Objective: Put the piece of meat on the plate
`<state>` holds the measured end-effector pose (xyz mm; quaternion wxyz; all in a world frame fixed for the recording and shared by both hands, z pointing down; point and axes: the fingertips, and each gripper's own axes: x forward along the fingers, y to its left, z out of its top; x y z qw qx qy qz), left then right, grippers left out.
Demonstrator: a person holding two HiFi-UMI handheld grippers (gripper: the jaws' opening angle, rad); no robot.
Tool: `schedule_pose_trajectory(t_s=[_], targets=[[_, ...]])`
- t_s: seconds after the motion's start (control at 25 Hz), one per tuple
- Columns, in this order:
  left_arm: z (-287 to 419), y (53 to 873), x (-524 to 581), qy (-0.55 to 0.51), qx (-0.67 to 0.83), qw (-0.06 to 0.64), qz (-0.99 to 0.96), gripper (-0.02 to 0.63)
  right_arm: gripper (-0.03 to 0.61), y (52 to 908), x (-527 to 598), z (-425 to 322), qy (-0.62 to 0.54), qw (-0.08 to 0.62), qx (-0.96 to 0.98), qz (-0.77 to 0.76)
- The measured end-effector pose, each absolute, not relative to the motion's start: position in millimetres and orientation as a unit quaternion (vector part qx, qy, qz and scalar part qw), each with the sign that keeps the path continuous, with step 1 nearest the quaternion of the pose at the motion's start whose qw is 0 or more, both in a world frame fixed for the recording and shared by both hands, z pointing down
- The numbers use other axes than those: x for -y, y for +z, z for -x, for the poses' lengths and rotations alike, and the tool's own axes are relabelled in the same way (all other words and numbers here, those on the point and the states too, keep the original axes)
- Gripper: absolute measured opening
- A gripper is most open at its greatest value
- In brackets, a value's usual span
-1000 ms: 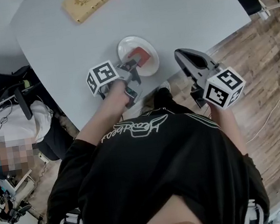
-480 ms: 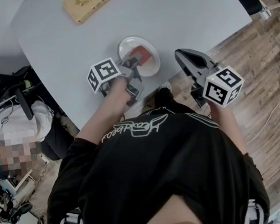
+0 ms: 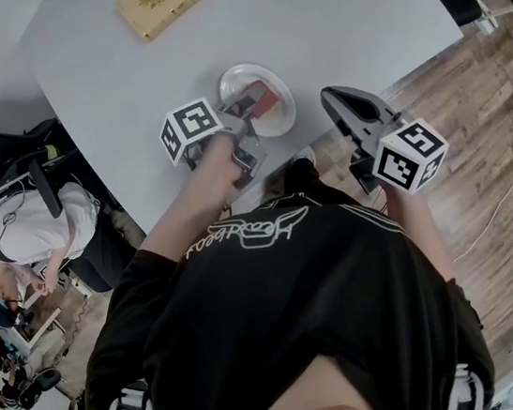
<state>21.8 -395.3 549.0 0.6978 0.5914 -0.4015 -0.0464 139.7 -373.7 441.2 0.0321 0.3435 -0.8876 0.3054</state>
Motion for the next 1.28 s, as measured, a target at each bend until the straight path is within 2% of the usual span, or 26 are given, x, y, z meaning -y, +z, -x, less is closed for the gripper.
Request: schedule_pose_trajectory(t_s=[0.12,0.44,0.96,1.28], targets=[[-18.1,547.9,395.3,-0.029,0.411,0.684,-0.602,0.277,0.008,438.1,371.9,-135.6,0.302,0.032,0.891,-0.338],[-22.4,543.1,396.6,0.042,0.429,0.627,-0.649,0.393,0.008,436.5,368.0,-131.5,0.302,0.029,0.891,-0.337],[-29.2,544.2,377.3,0.184,0.415,0.488,-0.745,0.417,0.008,438.6,357.2,-132.6,0.304,0.027,0.886,-0.348],[-26.1,542.3,364.8,0.193,0.39,0.482,-0.761,0.419,0.008,431.6,345.9,-124.3,0.297,0.02,0.887,-0.352]])
